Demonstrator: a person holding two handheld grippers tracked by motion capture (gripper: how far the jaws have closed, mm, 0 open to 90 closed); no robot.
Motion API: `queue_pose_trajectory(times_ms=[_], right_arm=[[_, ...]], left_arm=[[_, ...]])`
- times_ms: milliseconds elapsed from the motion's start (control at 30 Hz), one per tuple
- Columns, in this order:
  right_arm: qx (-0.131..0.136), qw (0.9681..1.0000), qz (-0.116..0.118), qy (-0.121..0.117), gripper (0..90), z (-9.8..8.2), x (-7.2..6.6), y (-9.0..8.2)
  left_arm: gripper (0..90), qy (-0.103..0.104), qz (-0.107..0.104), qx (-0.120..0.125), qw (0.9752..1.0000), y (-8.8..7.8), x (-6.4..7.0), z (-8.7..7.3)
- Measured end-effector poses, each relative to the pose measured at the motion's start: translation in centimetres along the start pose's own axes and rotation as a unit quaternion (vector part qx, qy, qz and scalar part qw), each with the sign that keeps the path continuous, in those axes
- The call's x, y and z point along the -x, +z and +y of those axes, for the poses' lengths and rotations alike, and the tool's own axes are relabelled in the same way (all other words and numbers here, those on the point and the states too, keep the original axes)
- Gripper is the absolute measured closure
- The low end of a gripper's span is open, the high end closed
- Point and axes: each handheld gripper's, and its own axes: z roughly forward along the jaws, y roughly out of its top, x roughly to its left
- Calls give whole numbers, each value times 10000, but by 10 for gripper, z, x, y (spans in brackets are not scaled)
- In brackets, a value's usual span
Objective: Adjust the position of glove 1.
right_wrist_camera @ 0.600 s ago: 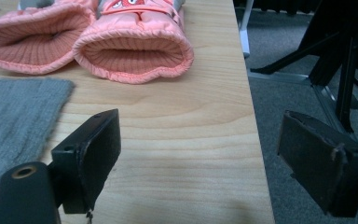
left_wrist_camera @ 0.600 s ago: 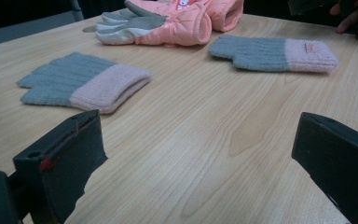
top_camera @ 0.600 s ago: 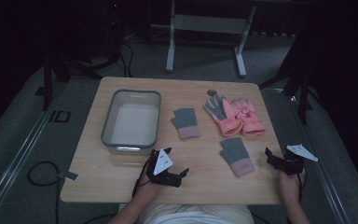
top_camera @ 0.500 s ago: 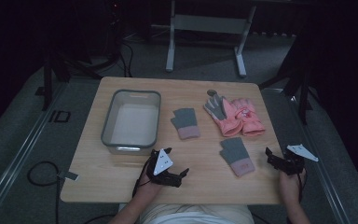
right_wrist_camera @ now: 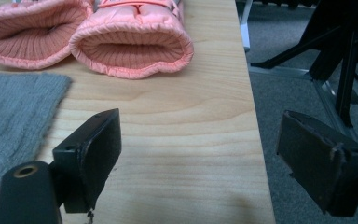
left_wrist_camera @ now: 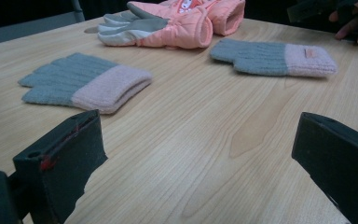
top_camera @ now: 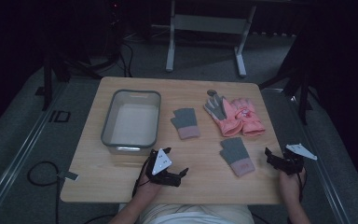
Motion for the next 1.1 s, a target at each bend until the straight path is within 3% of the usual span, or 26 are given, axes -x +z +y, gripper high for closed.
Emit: queue_pose_trajectory(times_ms=[67, 267, 633, 800, 867, 933, 1000, 1100], right_arm=[[-108, 9999, -29, -58, 138, 1, 0, 1], [-309, 9994, 24, 124, 137, 6, 3, 1], [-13, 9994, 261, 210, 124, 33, -2, -11], [186, 9997, 33, 143, 135, 49, -5, -14], [161, 9996, 61, 205, 136, 55, -5, -15], [164, 9992, 246, 257, 137, 61, -6, -14], [-100, 9995, 141, 248, 144, 67, -9, -10], [-108, 9993, 220, 271, 134, 76, -13, -6]], left_arm=[[17, 4, -12, -6, 10000, 0, 0, 0], [18, 22, -13, -5, 10000, 0, 1, 0], [17, 26, 1, -9, 10000, 0, 1, 0], [18, 49, -8, -8, 10000, 0, 1, 0], [18, 40, -6, -8, 10000, 0, 1, 0], [18, 32, 1, 2, 10000, 0, 1, 0], [18, 31, 2, 20, 10000, 0, 1, 0], [18, 29, 0, 15, 10000, 0, 0, 0]])
